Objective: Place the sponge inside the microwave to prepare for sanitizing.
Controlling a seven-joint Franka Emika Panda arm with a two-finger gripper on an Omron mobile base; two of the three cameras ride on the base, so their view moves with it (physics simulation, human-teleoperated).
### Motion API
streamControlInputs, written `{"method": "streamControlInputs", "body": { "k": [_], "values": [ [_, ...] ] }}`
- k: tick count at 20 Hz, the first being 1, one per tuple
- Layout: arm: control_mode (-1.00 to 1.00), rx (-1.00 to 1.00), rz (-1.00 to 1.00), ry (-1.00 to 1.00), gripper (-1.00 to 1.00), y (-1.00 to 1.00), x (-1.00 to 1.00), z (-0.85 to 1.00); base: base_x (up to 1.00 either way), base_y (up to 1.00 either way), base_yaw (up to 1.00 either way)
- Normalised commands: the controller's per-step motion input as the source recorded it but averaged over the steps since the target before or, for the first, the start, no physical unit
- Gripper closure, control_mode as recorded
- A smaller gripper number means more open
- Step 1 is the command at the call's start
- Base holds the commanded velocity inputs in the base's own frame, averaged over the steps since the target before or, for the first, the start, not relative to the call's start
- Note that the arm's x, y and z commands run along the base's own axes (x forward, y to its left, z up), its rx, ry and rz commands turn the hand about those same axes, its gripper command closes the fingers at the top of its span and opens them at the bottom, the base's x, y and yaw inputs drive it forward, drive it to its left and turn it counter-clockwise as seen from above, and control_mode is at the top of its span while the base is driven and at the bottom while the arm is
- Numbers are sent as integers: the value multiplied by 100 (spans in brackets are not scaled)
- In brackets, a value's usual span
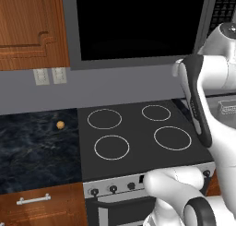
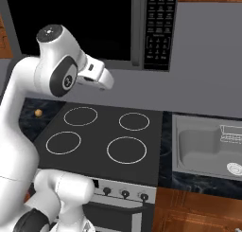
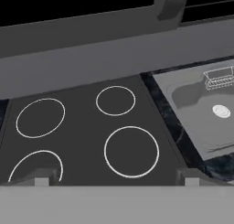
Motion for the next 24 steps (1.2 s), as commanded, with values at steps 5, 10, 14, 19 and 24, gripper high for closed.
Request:
{"method": "streamControlInputs", "body": {
  "k": [5, 10, 14, 19, 24],
  "values": [
    [-100, -4, -16, -23, -100, -43, -11, 54, 0, 0, 0],
    [-100, -3, -10, -25, -100, -48, -1, 45, 0, 0, 0],
    [-100, 0, 0, -17, -100, -57, 21, 35, 0, 0, 0],
    [-100, 0, 3, -7, -100, -34, 31, 37, 0, 0, 0],
    [-100, 0, 4, 0, -100, -13, 34, 27, 0, 0, 0]
  ]
}}
